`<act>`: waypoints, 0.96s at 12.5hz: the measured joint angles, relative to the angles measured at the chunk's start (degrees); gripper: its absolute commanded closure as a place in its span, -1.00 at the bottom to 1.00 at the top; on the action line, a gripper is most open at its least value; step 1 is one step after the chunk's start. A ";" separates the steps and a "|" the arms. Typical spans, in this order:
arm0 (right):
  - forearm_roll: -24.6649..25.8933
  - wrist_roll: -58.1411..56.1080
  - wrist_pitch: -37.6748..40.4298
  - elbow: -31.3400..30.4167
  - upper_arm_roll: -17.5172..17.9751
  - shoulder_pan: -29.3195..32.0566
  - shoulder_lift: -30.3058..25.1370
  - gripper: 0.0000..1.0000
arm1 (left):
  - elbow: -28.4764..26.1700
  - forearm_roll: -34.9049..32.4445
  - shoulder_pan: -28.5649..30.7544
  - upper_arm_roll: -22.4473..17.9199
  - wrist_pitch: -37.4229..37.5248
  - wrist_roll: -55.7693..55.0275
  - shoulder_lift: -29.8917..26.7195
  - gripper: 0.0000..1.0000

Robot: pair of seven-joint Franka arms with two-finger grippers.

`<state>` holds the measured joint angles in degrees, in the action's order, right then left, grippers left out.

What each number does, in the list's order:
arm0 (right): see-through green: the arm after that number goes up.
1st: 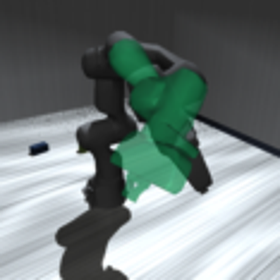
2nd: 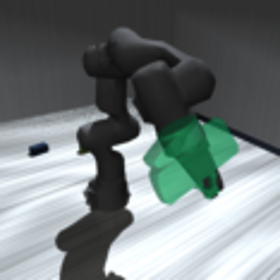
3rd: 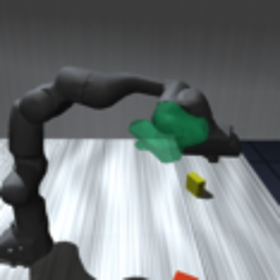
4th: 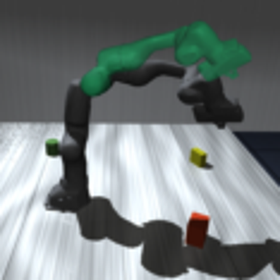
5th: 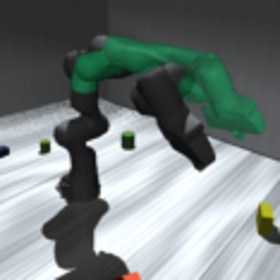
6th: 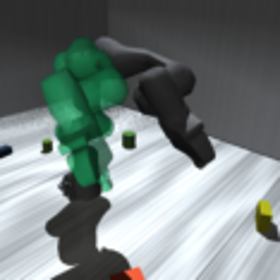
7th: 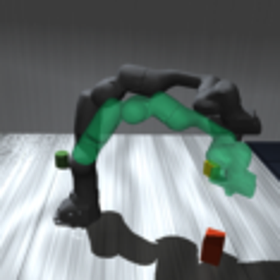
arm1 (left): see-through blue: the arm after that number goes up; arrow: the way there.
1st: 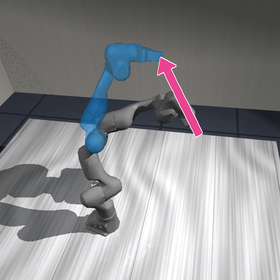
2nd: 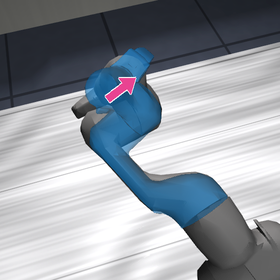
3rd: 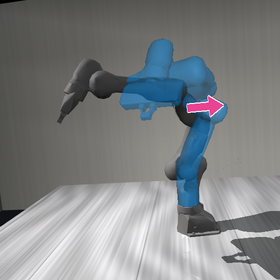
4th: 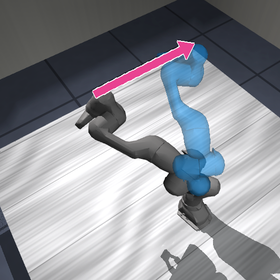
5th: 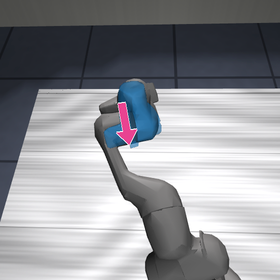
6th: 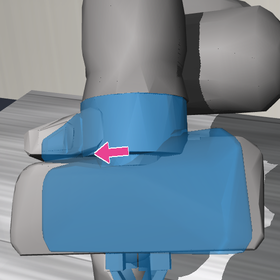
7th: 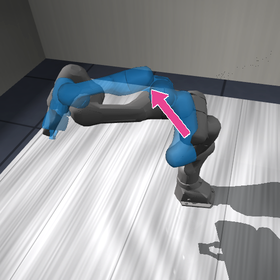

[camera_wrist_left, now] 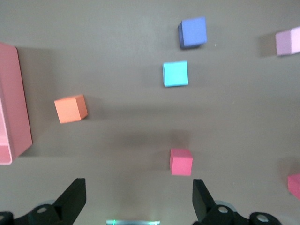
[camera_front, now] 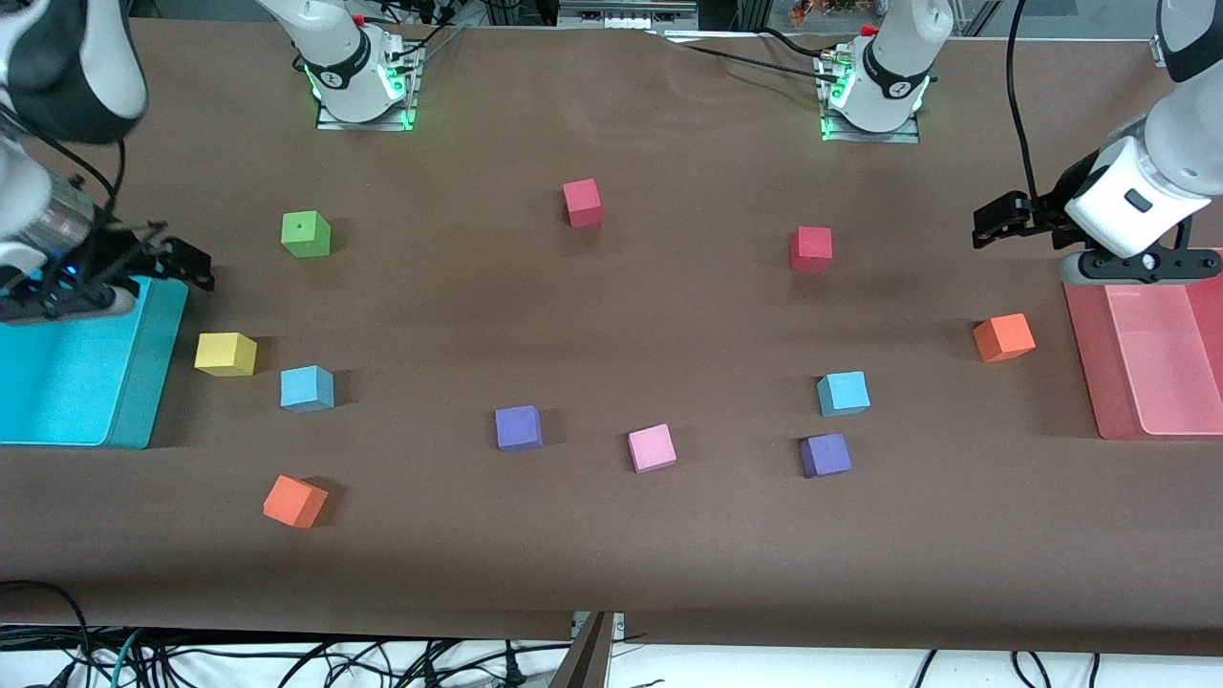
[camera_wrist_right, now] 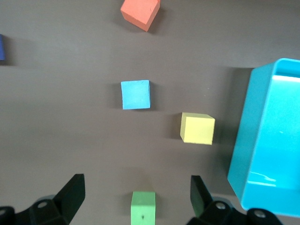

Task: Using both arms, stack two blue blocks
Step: 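Reach the right gripper down to the cyan cube beside the cyan bin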

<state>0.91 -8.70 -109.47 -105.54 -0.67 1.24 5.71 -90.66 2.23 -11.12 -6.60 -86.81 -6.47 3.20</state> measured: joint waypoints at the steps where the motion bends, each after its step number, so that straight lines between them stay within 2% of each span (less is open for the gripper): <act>1: 0.00 0.00 -2.21 -0.38 0.00 0.00 2.44 -0.98 | 0.26 -0.01 0.07 -0.02 -0.75 0.01 -0.12 -1.00; 7: -0.11 1.39 -21.46 -1.67 0.17 -0.16 16.78 -0.98 | 0.19 -0.04 0.17 -0.13 -5.22 1.98 -0.43 -1.00; 12: -0.11 2.24 -27.30 -2.61 1.39 -0.64 22.19 -0.98 | -0.90 -0.04 0.26 -0.16 -5.26 2.57 -0.40 -1.00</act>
<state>0.80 -6.46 -136.77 -108.16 0.72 0.60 27.90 -91.56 2.19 -10.86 -6.76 -92.08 -3.90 2.80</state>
